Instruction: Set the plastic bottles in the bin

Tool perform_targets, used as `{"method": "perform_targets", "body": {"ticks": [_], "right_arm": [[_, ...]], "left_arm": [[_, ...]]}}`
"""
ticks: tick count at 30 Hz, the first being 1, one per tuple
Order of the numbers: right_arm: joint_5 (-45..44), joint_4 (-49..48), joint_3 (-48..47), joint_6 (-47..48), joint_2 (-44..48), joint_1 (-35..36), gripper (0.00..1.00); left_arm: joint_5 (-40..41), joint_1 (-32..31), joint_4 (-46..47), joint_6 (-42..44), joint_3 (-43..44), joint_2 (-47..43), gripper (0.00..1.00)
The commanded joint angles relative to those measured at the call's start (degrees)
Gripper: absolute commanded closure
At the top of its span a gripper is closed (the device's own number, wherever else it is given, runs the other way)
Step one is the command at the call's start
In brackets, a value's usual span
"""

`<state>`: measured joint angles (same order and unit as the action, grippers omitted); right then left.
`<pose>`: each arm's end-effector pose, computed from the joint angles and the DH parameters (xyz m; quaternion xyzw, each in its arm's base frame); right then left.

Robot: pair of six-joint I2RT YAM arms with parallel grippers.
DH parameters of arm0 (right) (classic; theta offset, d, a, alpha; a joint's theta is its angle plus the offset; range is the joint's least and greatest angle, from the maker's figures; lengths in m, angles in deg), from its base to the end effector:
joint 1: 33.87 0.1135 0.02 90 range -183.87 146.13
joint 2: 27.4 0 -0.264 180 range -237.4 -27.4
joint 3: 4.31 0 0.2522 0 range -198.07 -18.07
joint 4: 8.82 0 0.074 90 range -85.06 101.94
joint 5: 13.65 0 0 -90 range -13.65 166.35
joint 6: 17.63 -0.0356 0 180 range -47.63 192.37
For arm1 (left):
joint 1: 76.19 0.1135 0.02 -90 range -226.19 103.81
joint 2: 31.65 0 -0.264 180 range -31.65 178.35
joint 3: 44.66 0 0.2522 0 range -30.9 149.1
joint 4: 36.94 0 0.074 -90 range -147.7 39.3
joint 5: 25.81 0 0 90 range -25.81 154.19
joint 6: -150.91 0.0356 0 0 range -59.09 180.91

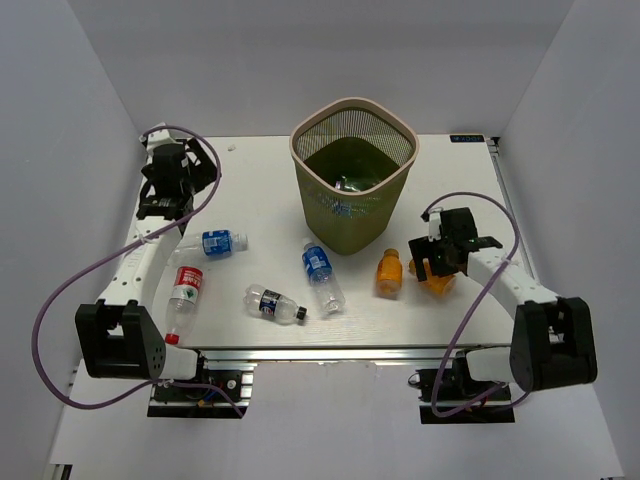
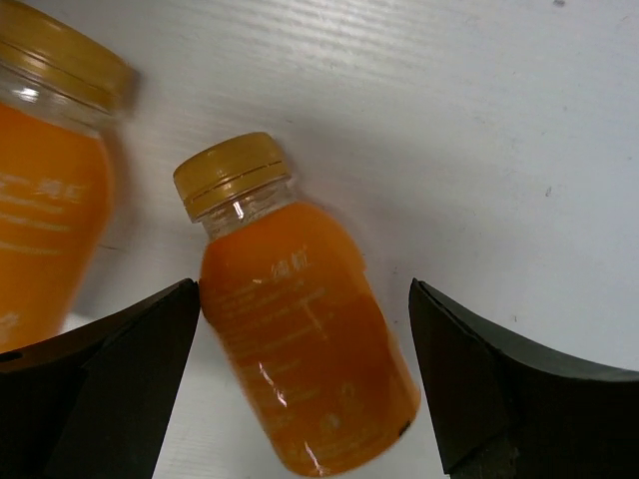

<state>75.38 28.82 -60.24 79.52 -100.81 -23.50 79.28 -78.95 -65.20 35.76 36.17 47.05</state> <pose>0.2439 0.0440 0.2008 -0.1428 0.9433 0.0003 0.2998 0.3177 -0.0060 0.3340 -0.2315 0.8118 -0.0183 0.5358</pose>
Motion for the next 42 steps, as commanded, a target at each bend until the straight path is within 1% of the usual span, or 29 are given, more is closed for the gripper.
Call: {"method": "perform_targets", "body": {"ticks": [1, 3, 5, 6, 7, 8, 11, 12, 13, 17, 18, 19, 22, 23, 25, 26, 28, 29, 30, 31, 32, 34, 35, 36, 37, 38, 39, 41, 42], "right_arm": [[-5.09, 0.46, -0.8, 2.94, -4.18, 1.92, 0.11], [-5.35, 2.65, -1.07, 3.83, -6.12, 2.72, 0.11], [-6.67, 3.19, -1.42, 3.48, -8.76, 3.34, 0.13], [-6.76, 3.71, -1.86, 3.22, -9.9, 3.25, 0.16], [-6.94, 3.98, -2.12, 2.86, -10.09, 3.34, 0.22], [-7.29, 3.98, -2.3, 2.25, -9.92, 3.34, 0.25], [-8.68, 1.88, -2.3, 0.76, -6.06, 3.25, 0.3], [-8.87, 1.44, -2.82, -0.38, -3.09, 3.25, 0.33], [-9.13, 1.17, -3.18, -1.0, -1.32, 3.08, 0.39], [-14.74, 2.14, -8.0, -6.53, 7.73, 2.9, 0.42], [-15.46, 1.88, -9.23, -6.8, 11.84, 2.9, 0.46], [-15.72, 1.09, -11.07, -8.55, 13.88, 2.81, 0.55], [-14.41, -4.52, -12.49, -8.74, 22.85, 2.9, 0.45], [-13.8, -9.24, -12.76, -8.83, 26.78, 2.9, 0.45], [-9.69, -14.45, -13.28, -8.04, 29.63, 2.9, 0.48], [-2.53, -17.17, -14.68, -7.95, 30.33, 2.99, 0.48], [7.95, -25.78, -16.53, -7.86, 29.91, 2.9, 0.48], [18.53, -28.07, -19.06, -7.51, 28.68, 2.99, 0.48], [22.12, -31.66, -20.83, -7.77, 24.93, 3.25, 0.48], [24.33, -32.48, -22.93, -8.3, 22.54, 3.51, 0.48], [26.79, -32.67, -28.0, -8.56, 16.95, 4.3, 0.48], [27.08, -32.49, -32.86, -8.48, 11.03, 5.62, 0.48], [27.42, -31.8, -35.41, -7.78, 5.26, 6.32, 0.47], [27.08, -31.01, -39.78, -7.69, 2.59, 8.16, 0.45], [26.55, -29.69, -41.48, -7.51, 0.48, 9.04, 0.43], [23.33, -28.9, -42.8, -7.51, -3.11, 10.01, 0.42], [20.69, -28.63, -44.21, -5.25, -4.45, 12.28, 0.37], [14.02, -29.24, -44.49, -3.3, -6.65, 13.88, 0.26], [12.33, -29.5, -44.57, -3.2, -7.1, 14.5, 0.22]], "left_arm": [[1.43, 1.53, 1.58, -0.96, -0.62, -1.27, 0.02], [1.26, 2.06, 1.41, -1.31, -1.59, -1.35, 0.02], [1.17, 2.41, 1.67, -1.66, -2.64, -1.96, 0.02], [0.38, 2.67, 2.28, -1.92, -3.69, -2.23, 0.02], [-0.32, 2.68, 2.63, -1.92, -4.13, -2.41, 0.02], [-0.94, 2.68, 2.72, -2.01, -4.4, -2.67, 0.02], [-1.12, 2.68, 1.32, -2.01, -3.79, -2.85, 0.02], [-0.86, 2.68, 0.45, -2.19, -3.44, -3.02, 0.02], [-0.77, 2.68, 0.27, -2.1, -3.35, -3.28, 0.02], [-1.38, 2.68, 0.17, -2.27, -4.66, -6.09, 0.02], [-1.56, 2.68, 0.26, -2.36, -5.1, -6.62, 0.02], [-1.73, 2.68, 0.61, -2.45, -5.98, -7.15, 0.02], [-3.31, 2.68, 2.28, -1.92, -7.39, -8.47, 0.02], [-3.05, 2.68, 1.94, -1.92, -7.65, -8.56, 0.02], [-2.35, 2.68, 1.41, -2.1, -7.48, -8.3, 0.02], [-2.09, 2.68, 1.23, -2.27, -7.3, -8.3, 0.02], [-2.35, 2.68, 0.97, -2.71, -7.48, -8.21, 0.02], [-2.52, 2.68, 0.97, -2.8, -7.91, -8.29, 0.02], [-2.35, 2.68, 0.62, -3.85, -8.0, -8.3, 0.02], [-2.17, 2.68, 0.27, -4.55, -8.09, -8.21, 0.02], [-1.91, 2.68, -0.95, -5.43, -7.83, -8.03, 0.02], [-0.69, 2.68, -2.89, -7.27, -7.31, -7.59, 0.02], [-0.07, 2.68, -4.99, -8.94, -6.95, -7.16, 0.02], [0.37, 2.68, -5.88, -9.74, -6.52, -6.98, 0.02], [0.55, 2.68, -6.67, -10.62, -6.42, -6.8, 0.02], [0.38, 2.68, -8.33, -12.71, -6.42, -6.45, 0.02], [-0.23, 2.68, -9.13, -13.52, -6.68, -6.36, 0.02], [0.37, 2.68, -11.58, -15.88, -6.86, -5.93, 0.02], [1.51, 2.68, -12.65, -17.03, -6.86, -5.84, 0.02]]}}
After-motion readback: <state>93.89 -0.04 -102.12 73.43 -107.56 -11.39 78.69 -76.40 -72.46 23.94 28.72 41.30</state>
